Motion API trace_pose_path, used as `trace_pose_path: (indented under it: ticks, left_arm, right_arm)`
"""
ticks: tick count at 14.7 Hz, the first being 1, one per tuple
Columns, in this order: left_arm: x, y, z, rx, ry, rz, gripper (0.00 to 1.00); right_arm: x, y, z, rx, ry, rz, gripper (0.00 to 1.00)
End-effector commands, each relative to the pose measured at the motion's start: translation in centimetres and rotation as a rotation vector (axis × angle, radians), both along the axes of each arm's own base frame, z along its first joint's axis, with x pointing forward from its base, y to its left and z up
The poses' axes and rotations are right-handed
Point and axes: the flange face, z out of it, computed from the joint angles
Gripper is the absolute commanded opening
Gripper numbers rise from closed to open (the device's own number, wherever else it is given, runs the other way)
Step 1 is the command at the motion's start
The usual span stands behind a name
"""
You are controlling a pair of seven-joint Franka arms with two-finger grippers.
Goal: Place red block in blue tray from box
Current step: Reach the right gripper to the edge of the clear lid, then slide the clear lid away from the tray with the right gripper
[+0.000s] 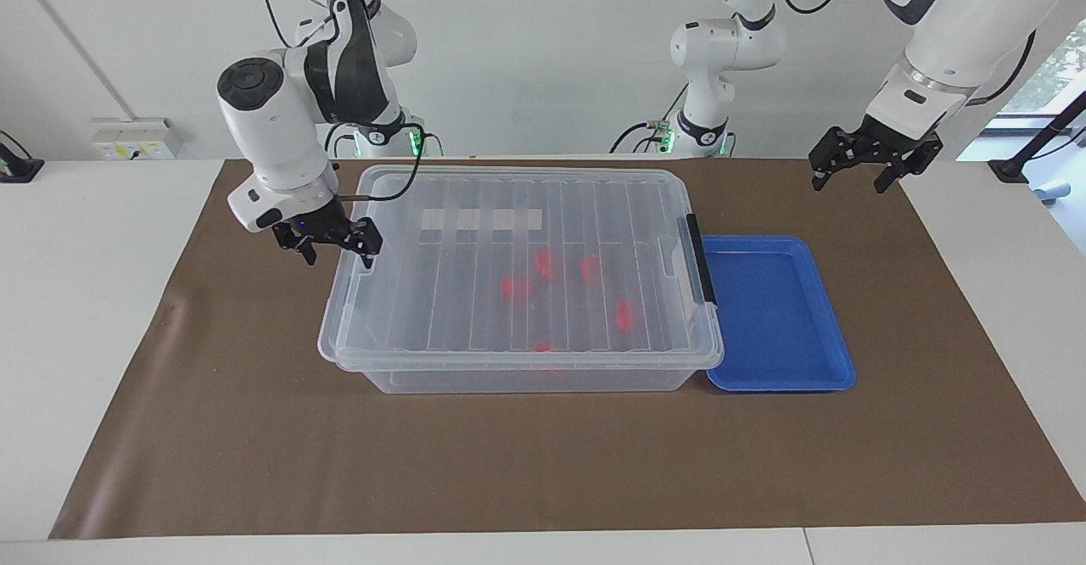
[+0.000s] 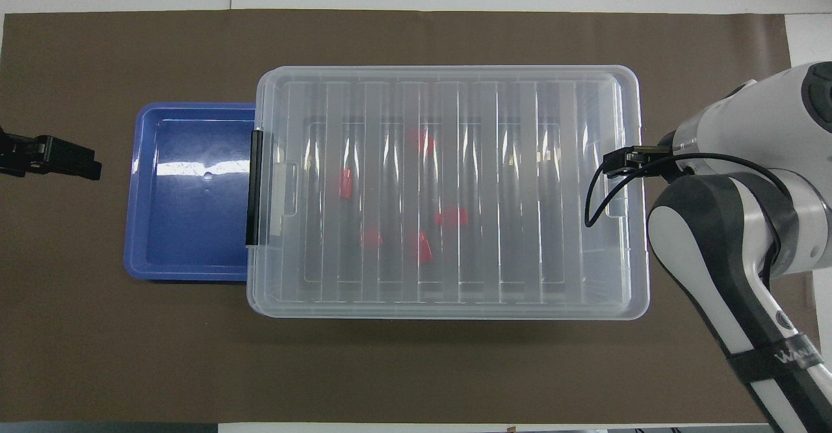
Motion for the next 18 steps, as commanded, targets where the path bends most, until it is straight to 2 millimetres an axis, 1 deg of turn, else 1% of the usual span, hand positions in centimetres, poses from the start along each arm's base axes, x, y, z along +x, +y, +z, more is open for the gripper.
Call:
trace_pose_path:
  ticks: [1,3,5,8,13,18]
  left_arm:
    - [-0.5,0.3,0.4,-0.004,-0.003,0.001,1.00]
    - [-0.5,0.3,0.4,-0.004,-0.003,0.000,1.00]
    - [-0.5,0.3,0.3,-0.004,-0.001,0.000,1.00]
    - [-0.5,0.3,0.4,-0.004,-0.003,0.000,1.00]
    - [-0.5,0.3,0.3,-0.004,-0.001,0.000,1.00]
    - [-0.5,0.3,0.3,-0.004,-0.001,0.000,1.00]
  right_arm:
    - [-0.8,-1.0,-0.6,0.013,-0.013,0.012,1.00]
    - [-1.0,-1.3,-1.0,0.013,-0.018,0.006,1.00]
    - [-0.9,-2.2,-1.1,0.012,-0.017,0.018,1.00]
    - [-0.8,-4.3,-1.2,0.012,-0.017,0.041,1.00]
    - [-0.8,-8.8,-1.2,0.010,-0.017,0.095,1.00]
    - [-1.1,-12.6,-1.3,0.006,-0.016,0.134,1.00]
